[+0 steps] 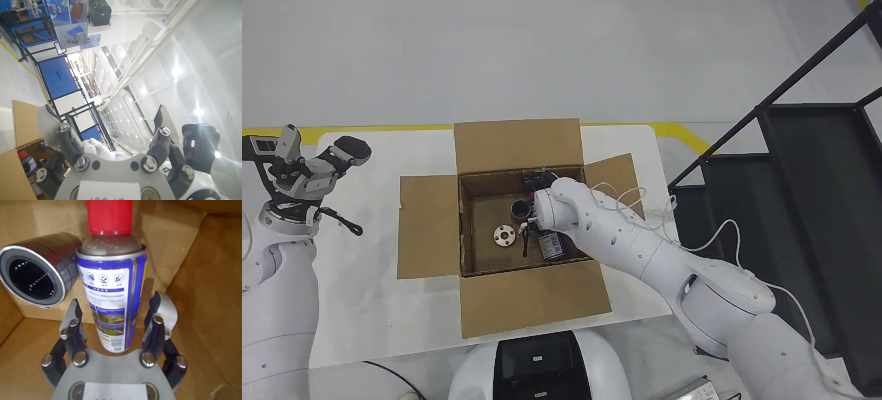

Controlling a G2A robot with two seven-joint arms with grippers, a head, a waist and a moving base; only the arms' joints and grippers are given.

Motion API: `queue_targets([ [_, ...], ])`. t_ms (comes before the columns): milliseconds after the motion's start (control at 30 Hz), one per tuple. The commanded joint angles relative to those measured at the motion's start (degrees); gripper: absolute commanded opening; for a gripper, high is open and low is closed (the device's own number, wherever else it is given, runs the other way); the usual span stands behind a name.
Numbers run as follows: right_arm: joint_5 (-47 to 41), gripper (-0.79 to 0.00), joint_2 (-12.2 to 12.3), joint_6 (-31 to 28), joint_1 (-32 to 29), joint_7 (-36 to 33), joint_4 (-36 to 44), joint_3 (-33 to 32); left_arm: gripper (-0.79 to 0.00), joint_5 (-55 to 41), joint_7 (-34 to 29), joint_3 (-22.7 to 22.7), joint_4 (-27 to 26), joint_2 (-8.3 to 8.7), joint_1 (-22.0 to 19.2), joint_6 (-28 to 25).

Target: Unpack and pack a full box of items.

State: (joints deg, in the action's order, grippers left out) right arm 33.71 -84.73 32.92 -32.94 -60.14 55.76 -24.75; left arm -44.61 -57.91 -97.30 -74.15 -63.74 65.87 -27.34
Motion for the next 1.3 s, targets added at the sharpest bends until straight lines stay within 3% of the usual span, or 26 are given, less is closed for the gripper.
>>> queue_targets([
  [0,0.0,-0.668,-0.4,-0.2,0.1,0.1,-0.6,-0.1,0.0,0.0,0.0,0.0,0.0,0.0,0.0,0.0],
  [33,0.1,-0.785,-0.5,-0.2,0.1,0.3,-0.8,-0.1,0.0,0.0,0.0,0.0,0.0,0.0,0.0,0.0],
  [400,4.7,-0.785,-0.1,2.8,-2.3,1.2,4.5,-1.4,0.0,0.0,0.0,0.0,0.0,0.0,0.0,0.0],
  [567,10.4,-0.785,2.2,6.4,-5.8,1.0,13.8,-3.5,0.0,0.0,0.0,0.0,0.0,0.0,0.0,0.0],
  [833,22.2,-0.785,8.0,8.7,-14.8,-2.0,32.3,-10.9,0.0,0.0,0.0,0.0,0.0,0.0,0.0,0.0],
  [1033,24.8,-0.785,11.3,2.4,-22.6,-0.9,45.0,-18.9,0.0,0.0,0.0,0.0,0.0,0.0,0.0,0.0],
  [1267,20.5,-0.785,14.2,-7.4,-35.4,8.0,57.7,-32.2,0.0,0.0,0.0,0.0,0.0,0.0,0.0,0.0],
])
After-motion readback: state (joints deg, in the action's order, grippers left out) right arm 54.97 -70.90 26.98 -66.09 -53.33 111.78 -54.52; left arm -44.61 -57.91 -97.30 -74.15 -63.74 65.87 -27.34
